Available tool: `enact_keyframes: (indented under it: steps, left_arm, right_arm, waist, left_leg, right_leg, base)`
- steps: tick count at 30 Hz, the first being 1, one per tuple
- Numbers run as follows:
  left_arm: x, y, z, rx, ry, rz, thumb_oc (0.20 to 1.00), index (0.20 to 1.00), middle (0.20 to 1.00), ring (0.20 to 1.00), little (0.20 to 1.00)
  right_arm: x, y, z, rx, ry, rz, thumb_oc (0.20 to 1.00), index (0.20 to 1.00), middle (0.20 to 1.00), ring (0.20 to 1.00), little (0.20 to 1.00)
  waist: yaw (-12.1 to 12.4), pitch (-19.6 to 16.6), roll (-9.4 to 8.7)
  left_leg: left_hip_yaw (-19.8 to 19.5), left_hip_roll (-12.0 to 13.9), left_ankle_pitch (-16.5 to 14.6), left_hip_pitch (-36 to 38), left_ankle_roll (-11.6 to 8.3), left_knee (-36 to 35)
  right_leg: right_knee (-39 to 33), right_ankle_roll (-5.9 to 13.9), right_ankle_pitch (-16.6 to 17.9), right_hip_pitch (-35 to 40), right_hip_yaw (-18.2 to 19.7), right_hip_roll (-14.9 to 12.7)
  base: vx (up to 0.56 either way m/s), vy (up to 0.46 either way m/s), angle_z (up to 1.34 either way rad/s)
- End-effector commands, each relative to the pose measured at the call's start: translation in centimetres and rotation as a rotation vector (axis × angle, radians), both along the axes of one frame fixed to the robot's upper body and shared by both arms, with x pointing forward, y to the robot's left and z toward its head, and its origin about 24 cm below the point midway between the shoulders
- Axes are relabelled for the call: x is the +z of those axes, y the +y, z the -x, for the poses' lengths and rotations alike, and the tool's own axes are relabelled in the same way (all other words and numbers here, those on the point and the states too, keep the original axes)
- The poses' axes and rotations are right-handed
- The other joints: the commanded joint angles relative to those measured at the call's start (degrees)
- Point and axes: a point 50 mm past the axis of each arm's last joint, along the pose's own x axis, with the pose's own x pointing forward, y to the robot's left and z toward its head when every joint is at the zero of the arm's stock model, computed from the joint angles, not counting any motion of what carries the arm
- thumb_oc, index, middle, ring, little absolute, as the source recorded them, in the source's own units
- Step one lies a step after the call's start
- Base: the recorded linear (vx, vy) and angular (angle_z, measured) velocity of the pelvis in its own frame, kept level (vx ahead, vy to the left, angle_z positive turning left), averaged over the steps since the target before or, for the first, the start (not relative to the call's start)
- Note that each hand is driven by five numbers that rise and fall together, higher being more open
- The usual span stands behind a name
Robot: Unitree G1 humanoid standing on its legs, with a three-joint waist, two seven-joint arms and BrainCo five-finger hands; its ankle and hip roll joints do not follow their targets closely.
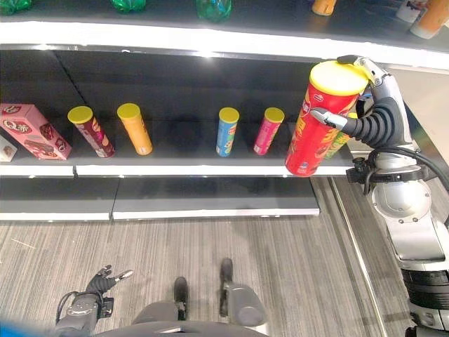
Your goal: Put the goods on the table back onto the shelves and tidy them up.
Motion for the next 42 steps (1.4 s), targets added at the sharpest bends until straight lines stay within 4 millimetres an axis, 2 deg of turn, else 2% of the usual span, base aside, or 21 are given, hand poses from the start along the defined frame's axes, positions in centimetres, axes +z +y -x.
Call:
enact_keyframes:
  steps: [1, 5, 6, 7, 8, 9, 10, 11, 13, 14, 15, 17, 18, 22, 27, 28, 30, 36, 39, 42]
  left_arm:
    - [1.6, 1.0, -2.7, -0.082, -0.071, -0.071, 1.0, 1.0, 1.0, 1.0, 1.0]
    - [1.3, 0.6, -2.4, -0.071, -0.068, -0.058, 1.0, 1.0, 1.0, 1.0, 1.0]
    - [1.3, 0.3, -2.3, -0.085, -0.071, -0.049, 1.0, 1.0, 1.0, 1.0, 1.0]
    - [1.3, 0.3, -2.3, -0.085, -0.071, -0.049, 1.0, 1.0, 1.0, 1.0, 1.0]
    - [1.5, 0.1, -2.6, -0.079, -0.09, -0.043, 1.0, 1.0, 1.0, 1.0, 1.0]
    - [1.3, 0.0, -2.2, -0.049, -0.087, -0.026, 1.0, 1.0, 1.0, 1.0, 1.0]
    - [1.0, 0.2, -1.5, -0.007, -0.073, -0.019, 1.0, 1.0, 1.0, 1.0, 1.0]
    - [1.0, 0.2, -1.5, -0.006, -0.073, -0.019, 1.0, 1.0, 1.0, 1.0, 1.0]
    - [0.7, 0.5, -0.8, 0.029, -0.058, -0.02, 1.0, 1.0, 1.0, 1.0, 1.0]
    - [0.6, 0.6, -0.5, 0.034, -0.051, -0.022, 1.0, 1.0, 1.0, 1.0, 1.0]
    - [0.6, 0.7, -0.2, 0.039, -0.048, -0.025, 1.0, 1.0, 1.0, 1.0, 1.0]
    - [0.6, 0.7, -0.1, 0.046, -0.052, -0.027, 1.0, 1.0, 1.0, 1.0, 1.0]
    - [0.5, 0.6, -0.1, 0.044, -0.049, -0.03, 1.0, 1.0, 1.0, 1.0, 1.0]
    - [0.4, 0.6, 0.1, -0.003, -0.022, -0.059, 1.0, 1.0, 1.0, 1.0, 1.0]
    - [0.9, 1.6, -0.5, 0.011, -0.036, -0.107, 1.0, 1.0, 1.0, 1.0, 1.0]
    - [0.9, 1.6, -0.5, 0.011, -0.036, -0.107, 1.0, 1.0, 1.0, 1.0, 1.0]
    - [1.0, 2.0, -0.4, 0.027, -0.035, -0.118, 1.0, 1.0, 1.0, 1.0, 1.0]
    - [0.7, 2.3, 0.6, 0.076, -0.009, -0.123, 1.0, 1.0, 1.0, 1.0, 1.0]
    - [0.4, 2.2, 1.1, 0.096, 0.003, -0.111, 1.0, 1.0, 1.0, 1.0, 1.0]
    - [0.6, 2.1, 0.6, 0.11, -0.022, -0.106, 1.0, 1.0, 1.0, 1.0, 1.0]
  right_arm:
    - [3.6, -0.5, 1.0, 0.014, -0.142, 0.007, 0.2, 0.2, 0.2, 0.2, 0.2]
    - [2.6, 0.2, 0.7, 0.056, -0.091, 0.016, 0.2, 0.2, 0.2, 0.2, 0.2]
    - [2.1, 0.9, 0.6, 0.109, -0.061, 0.002, 0.2, 0.2, 0.2, 0.2, 0.2]
    - [2.1, 0.9, 0.6, 0.109, -0.061, 0.002, 0.2, 0.2, 0.2, 0.2, 0.2]
    - [1.4, 1.6, 0.5, 0.145, -0.028, 0.01, 0.2, 0.2, 0.2, 0.2, 0.2]
    - [0.8, 2.0, 0.2, 0.157, 0.016, 0.034, 0.2, 0.2, 0.2, 0.2, 0.2]
    - [-0.1, 2.5, -0.1, 0.158, 0.06, 0.066, 0.2, 0.2, 0.2, 0.2, 0.2]
    - [-0.1, 2.5, -0.1, 0.159, 0.06, 0.067, 0.2, 0.2, 0.2, 0.2, 0.2]
    - [-0.7, 3.1, -0.3, 0.179, 0.089, 0.084, 0.2, 0.2, 0.2, 0.2, 0.2]
    - [-1.0, 3.4, -0.4, 0.195, 0.097, 0.083, 0.2, 0.2, 0.2, 0.2, 0.2]
    - [-1.1, 3.8, -0.6, 0.21, 0.1, 0.089, 0.2, 0.2, 0.2, 0.2, 0.2]
    - [-1.6, 4.2, -0.7, 0.21, 0.112, 0.114, 0.2, 0.2, 0.2, 0.2, 0.2]
    - [-2.0, 4.3, -0.9, 0.195, 0.119, 0.124, 0.2, 0.2, 0.2, 0.2, 0.2]
    - [-2.9, 5.4, -1.4, 0.187, 0.13, 0.157, 0.2, 0.2, 0.2, 0.2, 0.2]
    - [-3.9, 7.8, -2.7, 0.227, 0.153, 0.214, 0.2, 0.2, 0.2, 0.2, 0.2]
    - [-3.9, 7.8, -2.7, 0.227, 0.153, 0.214, 0.2, 0.2, 0.2, 0.2, 0.2]
    - [-3.5, 9.0, -3.2, 0.247, 0.131, 0.258, 0.2, 0.2, 0.2, 0.2, 0.2]
    - [-2.7, 10.0, -3.4, 0.249, 0.089, 0.322, 0.2, 0.2, 0.2, 0.2, 0.2]
    - [-3.4, 10.7, -3.6, 0.296, 0.139, 0.305, 0.2, 0.2, 0.2, 0.2, 0.2]
    - [-3.9, 11.5, -3.8, 0.339, 0.171, 0.295, 0.2, 0.2, 0.2, 0.2, 0.2]
  waist:
    - [1.12, 0.7, 0.85]
    - [1.3, 0.16, 0.89]
    - [1.28, 0.56, 0.89]
    - [1.27, 0.55, 0.9]
    - [1.88, 2.2, 0.81]
    - [2.35, 3.4, 1.18]
    - [2.89, 3.71, 0.8]
    - [2.93, 3.74, 0.78]
    - [3.62, 3.03, 0.82]
    - [4.17, 2.48, 1.24]
    - [4.76, 2.09, 1.7]
    - [4.98, 1.54, 2.63]
    - [4.75, 1.27, 3.08]
    - [4.3, 0.19, 4.18]
    - [5.45, -0.06, 3.39]
    - [5.44, -0.07, 3.38]
    - [6.34, 0.22, 2.87]
    - [7.25, 0.64, 2.01]
    - [8.1, 1.02, 1.52]
    - [8.7, 1.71, 1.14]
  left_leg:
    - [-3.09, 0.52, -6.66, -0.47, -6.33, 4.83]
    - [-2.72, 0.58, -8.75, -0.71, -6.91, 8.29]
    - [-2.28, 0.66, -10.94, -2.13, -8.21, 14.37]
    - [-2.29, 0.67, -10.97, -2.16, -8.21, 14.42]
    - [-1.83, 1.17, -8.51, -5.84, -10.87, 24.51]
    - [-1.49, 2.65, -6.44, -9.99, -12.68, 33.28]
    - [0.04, 8.53, -4.67, -12.28, -12.56, 32.35]
    - [0.14, 8.55, -4.71, -12.09, -12.58, 32.22]
    - [-1.45, 11.43, -4.94, -10.18, -12.19, 23.66]
    - [-3.34, 12.29, -4.3, -8.96, -12.41, 17.69]
    - [-5.92, 13.24, -2.2, -8.24, -13.2, 12.49]
    - [-9.54, 14.4, -1.27, -7.47, -14.34, 8.39]
    - [-10.14, 14.17, -1.06, -7.59, -14.73, 8.79]
    - [-6.46, 12.21, -2.61, -4.77, -13.4, 5.89]
    - [-2.16, 9.9, -4.01, -3.47, -10.86, 4.92]
    - [-2.15, 9.89, -4.02, -3.49, -10.86, 4.94]
    - [-1.12, 8.57, -4.59, -3.78, -9.86, 5.16]
    - [-0.28, 6.52, -4.91, -4.52, -8.57, 4.67]
    - [-0.8, 5.45, -5.15, -5.0, -7.9, 4.7]
    - [-1.37, 5.47, -4.66, -6.1, -8.01, 4.74]
  right_leg:
    - [-1.17, 1.1, -7.53, 6.01, -1.3, 1.72]
    - [-2.93, 0.74, -7.45, 8.22, -1.48, 1.8]
    - [-2.62, 0.08, -8.42, 9.23, -1.66, 1.68]
    - [-2.62, 0.07, -8.42, 9.21, -1.68, 1.69]
    - [-2.44, -1.02, -9.26, 11.02, -2.07, 1.13]
    - [-2.85, -1.99, -10.24, 12.77, -2.95, 1.57]
    - [-3.68, -1.66, -11.17, 14.82, -3.74, 0.44]
    - [-3.7, -1.67, -11.2, 14.92, -3.65, 0.44]
    - [-4.1, -0.61, -11.46, 14.87, -3.34, -0.46]
    - [-4.35, -0.18, -11.74, 14.74, -2.87, -0.48]
    - [-4.4, 0.13, -12.25, 14.74, -2.26, -0.45]
    - [-4.23, 0.62, -12.92, 14.95, -1.29, -1.09]
    - [-4.2, 1.09, -12.95, 15.45, -1.49, -1.71]
    - [-2.43, 2.75, -11.61, 14.32, -0.72, -4.84]
    - [-1.53, 5.37, -9.12, 12.05, -0.02, -8.89]
    - [-1.52, 5.38, -9.12, 12.03, -0.02, -8.9]
    - [-1.39, 6.47, -7.66, 11.1, -0.25, -10.61]
    - [-1.36, 7.87, -5.32, 9.86, -1.62, -13.37]
    - [-1.24, 8.09, -4.32, 9.68, -2.78, -14.54]
    - [-1.21, 8.05, -3.91, 9.05, -3.17, -14.58]
  base:
    - [0.13, -0.084, 0.47]
    - [0.11, -0.077, 0.25]
    - [0.09, -0.057, 0.16]
    - [0.12, -0.076, 0.12]
    - [0.03, -0.027, 0.33]
    - [0.15, 0.011, 0.36]
    - [0.13, 0.029, 0.36]
    - [0.19, 0.083, -0.04]
    - [0.16, 0.121, -0.11]
    - [0.19, 0.168, -0.13]
    - [0.18, 0.204, -0.26]
    - [0.14, 0.215, -0.45]
    - [0.13, 0.249, -0.45]
    - [0.11, 0.314, -0.21]
    - [0.03, 0.234, -0.21]
    - [0.0, 0.189, -0.22]
    - [0.0, 0.187, -0.17]
    - [-0.01, 0.109, 0.0]
    - [0.0, 0.046, -0.03]
    - [-0.01, -0.029, 0.16]
